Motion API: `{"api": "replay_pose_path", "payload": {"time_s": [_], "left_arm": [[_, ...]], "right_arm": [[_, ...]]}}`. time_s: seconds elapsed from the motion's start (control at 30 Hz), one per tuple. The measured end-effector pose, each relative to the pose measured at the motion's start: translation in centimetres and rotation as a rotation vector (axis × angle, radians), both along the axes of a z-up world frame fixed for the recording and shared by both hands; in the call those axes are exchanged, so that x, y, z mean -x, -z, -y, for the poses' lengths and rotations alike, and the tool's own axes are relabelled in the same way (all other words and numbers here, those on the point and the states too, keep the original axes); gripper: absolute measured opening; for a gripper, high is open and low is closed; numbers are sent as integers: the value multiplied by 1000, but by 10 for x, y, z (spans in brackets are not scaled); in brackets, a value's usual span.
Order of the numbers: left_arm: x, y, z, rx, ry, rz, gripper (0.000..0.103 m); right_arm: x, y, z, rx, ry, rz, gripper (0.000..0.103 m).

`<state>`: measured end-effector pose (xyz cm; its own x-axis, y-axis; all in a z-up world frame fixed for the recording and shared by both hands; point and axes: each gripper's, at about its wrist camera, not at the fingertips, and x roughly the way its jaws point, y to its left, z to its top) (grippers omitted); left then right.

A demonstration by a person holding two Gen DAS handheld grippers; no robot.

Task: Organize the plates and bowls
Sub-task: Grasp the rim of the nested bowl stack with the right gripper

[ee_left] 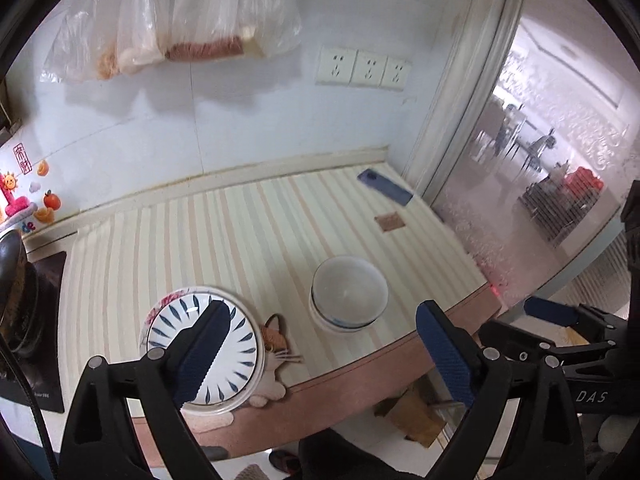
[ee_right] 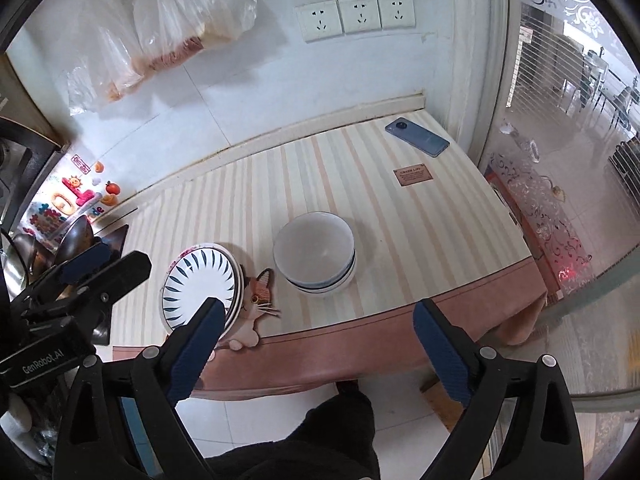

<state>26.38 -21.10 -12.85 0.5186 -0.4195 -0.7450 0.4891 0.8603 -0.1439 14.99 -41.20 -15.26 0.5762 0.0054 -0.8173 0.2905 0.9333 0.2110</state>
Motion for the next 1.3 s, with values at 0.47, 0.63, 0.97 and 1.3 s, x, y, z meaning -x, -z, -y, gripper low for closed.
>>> {"api": "replay_pose_path", "payload": {"time_s": [0.47, 0.63, 0.97, 1.3], "left_arm": [[-40, 38, 39, -66, 34, 6, 96], [-80, 85, 58, -130, 32, -94, 96], [-152, 176, 90, -183, 61, -359, 96], [-184, 246, 93, -189, 12, -623, 90]], "right_arm": [[-52, 47, 41, -72, -25, -79, 98], [-96, 93, 67, -114, -42, -156, 98], [-176, 203, 97, -317, -154, -335, 98], [-213, 285, 104, -546, -190, -442, 96]]}}
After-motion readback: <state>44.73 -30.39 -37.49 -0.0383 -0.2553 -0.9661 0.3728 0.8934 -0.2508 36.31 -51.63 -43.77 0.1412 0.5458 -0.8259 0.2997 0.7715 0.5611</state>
